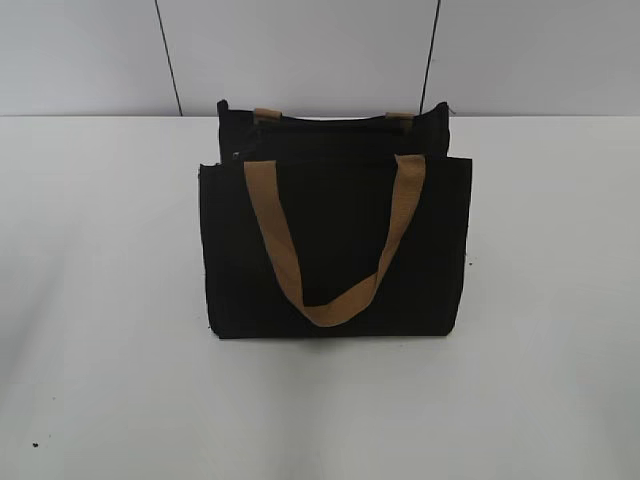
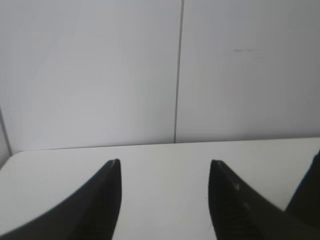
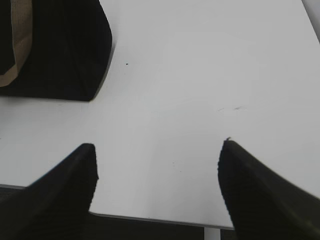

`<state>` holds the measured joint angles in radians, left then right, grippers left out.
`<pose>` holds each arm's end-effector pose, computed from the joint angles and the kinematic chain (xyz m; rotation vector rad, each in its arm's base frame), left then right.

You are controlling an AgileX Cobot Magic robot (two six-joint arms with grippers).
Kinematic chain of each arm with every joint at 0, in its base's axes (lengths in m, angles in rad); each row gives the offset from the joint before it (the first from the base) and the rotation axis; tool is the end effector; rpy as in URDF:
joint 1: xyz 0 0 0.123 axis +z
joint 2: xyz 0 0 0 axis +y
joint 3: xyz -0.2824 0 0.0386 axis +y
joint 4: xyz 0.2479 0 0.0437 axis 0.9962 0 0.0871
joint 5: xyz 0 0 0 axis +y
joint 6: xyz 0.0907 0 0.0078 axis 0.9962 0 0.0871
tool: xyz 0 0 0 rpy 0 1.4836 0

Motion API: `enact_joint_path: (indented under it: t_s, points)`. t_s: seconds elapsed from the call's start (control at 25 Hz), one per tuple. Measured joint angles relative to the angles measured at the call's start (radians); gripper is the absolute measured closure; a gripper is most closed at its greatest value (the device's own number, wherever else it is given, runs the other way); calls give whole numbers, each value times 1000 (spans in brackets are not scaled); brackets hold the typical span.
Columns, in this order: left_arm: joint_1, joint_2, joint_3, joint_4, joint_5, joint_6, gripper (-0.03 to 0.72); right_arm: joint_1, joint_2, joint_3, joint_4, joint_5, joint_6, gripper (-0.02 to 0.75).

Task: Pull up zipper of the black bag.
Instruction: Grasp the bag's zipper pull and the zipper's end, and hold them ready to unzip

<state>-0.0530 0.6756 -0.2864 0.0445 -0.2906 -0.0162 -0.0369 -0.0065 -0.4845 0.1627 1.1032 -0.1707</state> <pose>0.1405 -0.0086 0.2749 0.0728 1.5809 -0.0309 -0.0060 0.0134 0.2703 -0.1502 2.0798 0.0703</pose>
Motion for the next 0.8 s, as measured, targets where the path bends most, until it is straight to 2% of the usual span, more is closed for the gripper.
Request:
enact_joint_path:
  t_s: [0.08, 0.2, 0.4, 0.6, 0.8]
  points:
    - [-33, 141, 0, 60, -110, -25, 265, 0, 0, 0, 0, 0, 0, 160]
    - [-74, 388, 0, 194, -285, -132, 285, 0, 0, 0, 1, 0, 0, 160]
    - [-78, 712, -3, 447, -572, -303, 291, 0, 0, 0, 1, 0, 0, 160]
    - [-64, 977, -69, 692, -765, -335, 321, 0, 0, 0, 1, 0, 0, 160]
    - [-57, 1166, -203, 859, -806, -336, 356, 0, 0, 0, 1, 0, 0, 160]
